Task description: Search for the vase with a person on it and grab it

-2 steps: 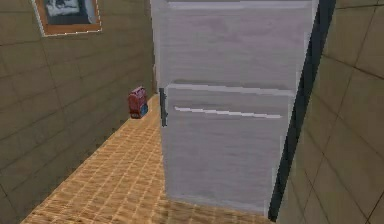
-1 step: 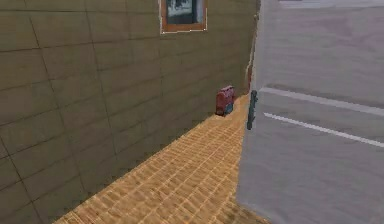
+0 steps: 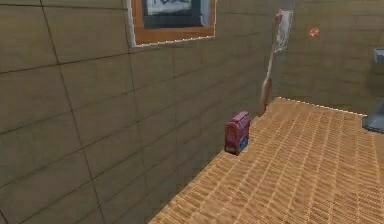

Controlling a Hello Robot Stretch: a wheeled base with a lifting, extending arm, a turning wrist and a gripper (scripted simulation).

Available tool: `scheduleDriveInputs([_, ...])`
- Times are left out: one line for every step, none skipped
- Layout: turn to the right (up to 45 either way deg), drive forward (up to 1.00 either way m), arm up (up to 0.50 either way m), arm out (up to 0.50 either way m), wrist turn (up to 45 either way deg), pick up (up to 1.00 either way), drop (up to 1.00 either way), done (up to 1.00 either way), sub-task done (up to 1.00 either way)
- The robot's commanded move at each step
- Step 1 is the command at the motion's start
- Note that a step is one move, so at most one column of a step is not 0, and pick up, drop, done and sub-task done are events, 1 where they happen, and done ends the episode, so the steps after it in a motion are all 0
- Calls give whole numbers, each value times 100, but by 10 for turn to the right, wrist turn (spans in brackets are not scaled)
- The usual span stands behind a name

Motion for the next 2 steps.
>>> scheduleDriveInputs([-150,0,0,0,0,0,0,0,0])
scheduleDriveInputs([0,15,0,0,0,0,0,0,0])
